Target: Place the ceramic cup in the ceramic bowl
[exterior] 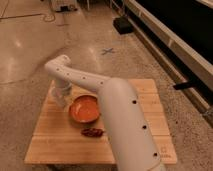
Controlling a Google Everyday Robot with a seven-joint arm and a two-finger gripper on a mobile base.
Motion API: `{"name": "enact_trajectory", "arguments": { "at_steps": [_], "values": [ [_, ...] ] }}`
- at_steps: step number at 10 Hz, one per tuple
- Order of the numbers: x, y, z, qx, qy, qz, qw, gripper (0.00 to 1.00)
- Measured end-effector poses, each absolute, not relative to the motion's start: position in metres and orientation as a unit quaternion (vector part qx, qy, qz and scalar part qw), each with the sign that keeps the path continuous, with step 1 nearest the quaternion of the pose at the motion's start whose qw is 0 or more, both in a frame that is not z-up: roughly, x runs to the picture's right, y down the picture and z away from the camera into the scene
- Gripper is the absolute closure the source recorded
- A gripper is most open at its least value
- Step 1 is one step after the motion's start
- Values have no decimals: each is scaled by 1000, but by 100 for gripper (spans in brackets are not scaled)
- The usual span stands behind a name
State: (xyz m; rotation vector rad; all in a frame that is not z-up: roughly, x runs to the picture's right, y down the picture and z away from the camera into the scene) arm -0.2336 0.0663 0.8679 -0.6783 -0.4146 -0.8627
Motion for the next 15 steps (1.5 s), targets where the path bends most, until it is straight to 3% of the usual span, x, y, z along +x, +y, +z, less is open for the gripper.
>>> {"name": "enact_trajectory", "arguments": {
  "at_steps": [3, 4, 6, 12, 13, 15],
  "values": [
    [-210, 42, 846, -319, -202, -394, 838, 98],
    [-205, 30, 836, -316, -204, -390, 840, 100],
    [-163, 4, 812, -316, -205, -376, 847, 100],
    [-102, 30, 810, -328, -211, -352, 851, 99],
    [-95, 41, 808, -330, -213, -350, 850, 93],
    [-89, 55, 809, -334, -215, -349, 849, 72]
  ]
}}
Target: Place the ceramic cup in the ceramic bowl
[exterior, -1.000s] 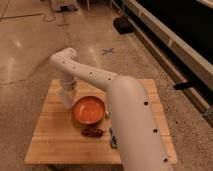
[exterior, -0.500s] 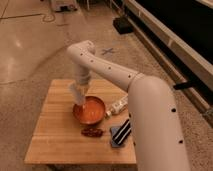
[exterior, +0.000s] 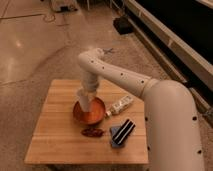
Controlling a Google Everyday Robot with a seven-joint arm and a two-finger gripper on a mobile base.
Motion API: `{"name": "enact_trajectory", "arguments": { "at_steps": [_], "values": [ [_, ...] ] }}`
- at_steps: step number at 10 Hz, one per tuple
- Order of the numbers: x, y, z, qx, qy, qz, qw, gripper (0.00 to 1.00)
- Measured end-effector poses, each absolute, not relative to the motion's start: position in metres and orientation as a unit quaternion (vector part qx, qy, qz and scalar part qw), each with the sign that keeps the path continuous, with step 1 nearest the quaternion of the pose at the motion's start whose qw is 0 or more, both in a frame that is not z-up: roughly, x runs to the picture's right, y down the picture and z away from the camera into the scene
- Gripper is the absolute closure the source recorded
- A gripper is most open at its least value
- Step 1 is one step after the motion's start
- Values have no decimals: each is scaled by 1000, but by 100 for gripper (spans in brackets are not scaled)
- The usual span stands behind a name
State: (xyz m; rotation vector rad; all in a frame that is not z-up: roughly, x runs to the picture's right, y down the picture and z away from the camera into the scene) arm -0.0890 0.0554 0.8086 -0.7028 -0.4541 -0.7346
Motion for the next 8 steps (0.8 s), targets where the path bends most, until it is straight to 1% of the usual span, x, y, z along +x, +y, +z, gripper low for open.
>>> {"name": "enact_trajectory", "arguments": {
  "at_steps": [1, 2, 3, 8],
  "values": [
    [-88, 58, 811, -334, -215, -348, 849, 63],
    [-86, 57, 814, -333, -214, -346, 851, 50],
    [-86, 57, 814, -333, -214, -346, 850, 44],
    [-82, 55, 813, -332, -214, -346, 851, 44]
  ]
}}
